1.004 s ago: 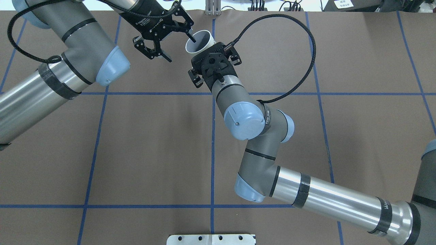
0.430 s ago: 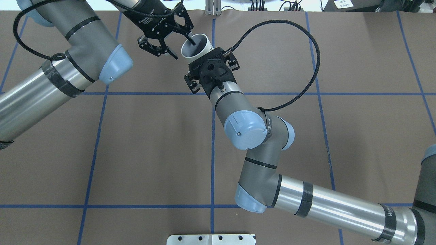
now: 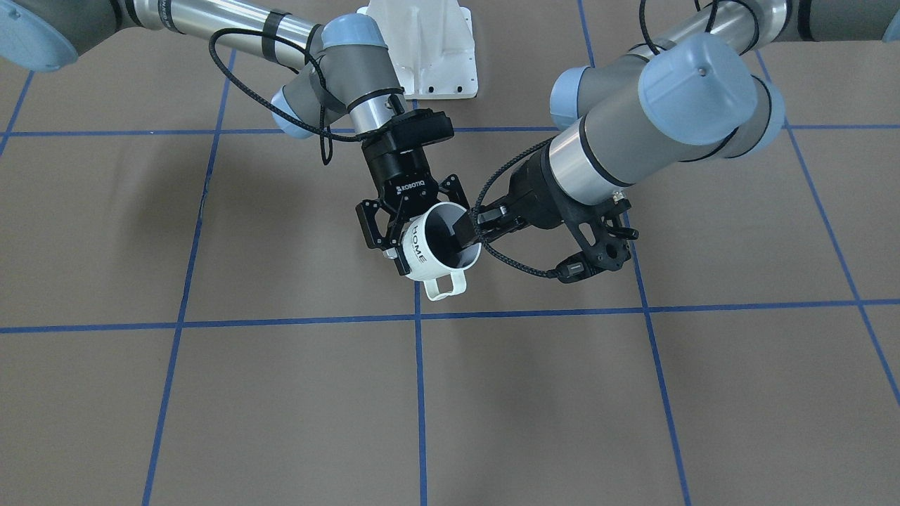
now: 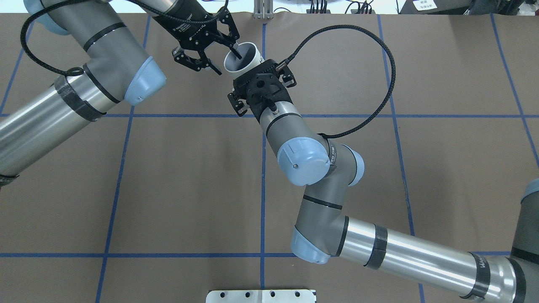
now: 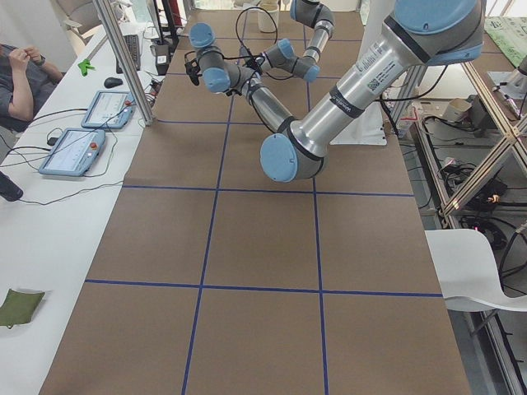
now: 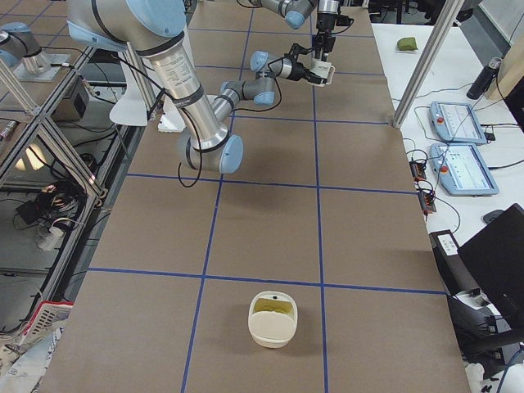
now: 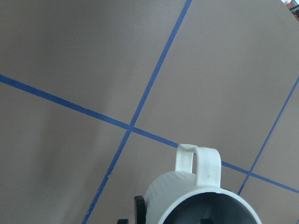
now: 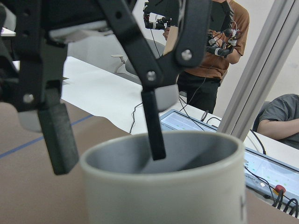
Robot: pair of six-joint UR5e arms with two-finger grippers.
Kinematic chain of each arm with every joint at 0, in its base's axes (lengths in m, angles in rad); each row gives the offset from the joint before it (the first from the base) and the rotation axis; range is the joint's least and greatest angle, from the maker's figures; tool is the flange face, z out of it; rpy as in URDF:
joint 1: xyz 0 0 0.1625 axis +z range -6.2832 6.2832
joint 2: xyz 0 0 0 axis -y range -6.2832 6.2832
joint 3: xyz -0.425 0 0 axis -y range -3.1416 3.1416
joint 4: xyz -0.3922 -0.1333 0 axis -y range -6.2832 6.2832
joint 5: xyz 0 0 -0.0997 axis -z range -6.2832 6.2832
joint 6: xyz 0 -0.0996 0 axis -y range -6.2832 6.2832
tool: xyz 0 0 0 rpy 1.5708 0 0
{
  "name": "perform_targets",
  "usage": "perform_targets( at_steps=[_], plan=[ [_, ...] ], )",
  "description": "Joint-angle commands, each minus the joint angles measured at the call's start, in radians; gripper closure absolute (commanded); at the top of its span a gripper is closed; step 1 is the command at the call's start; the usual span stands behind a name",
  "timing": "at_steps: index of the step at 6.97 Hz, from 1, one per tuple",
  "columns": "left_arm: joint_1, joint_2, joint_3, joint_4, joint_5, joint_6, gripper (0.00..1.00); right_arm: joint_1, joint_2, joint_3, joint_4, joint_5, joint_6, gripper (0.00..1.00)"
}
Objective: Left arm hands cup to right arm to dump lemon
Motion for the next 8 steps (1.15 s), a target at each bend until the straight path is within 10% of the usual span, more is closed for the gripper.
perform_targets(
  at_steps=[1,4,8],
  plan=[
    [0.011,-0.001,0.0,0.0,0.0,0.005,0.43,0.0,-0.004,-0.002,-0.006,0.001,-0.015,0.7],
    [0.02,0.001,0.0,0.0,0.0,0.005,0.63,0.0,-0.007,0.0,-0.006,0.0,-0.015,0.7],
    [0.024,0.004,0.002,0.003,0.0,0.006,0.65,0.0,-0.008,0.0,-0.006,0.0,-0.015,0.7]
  ],
)
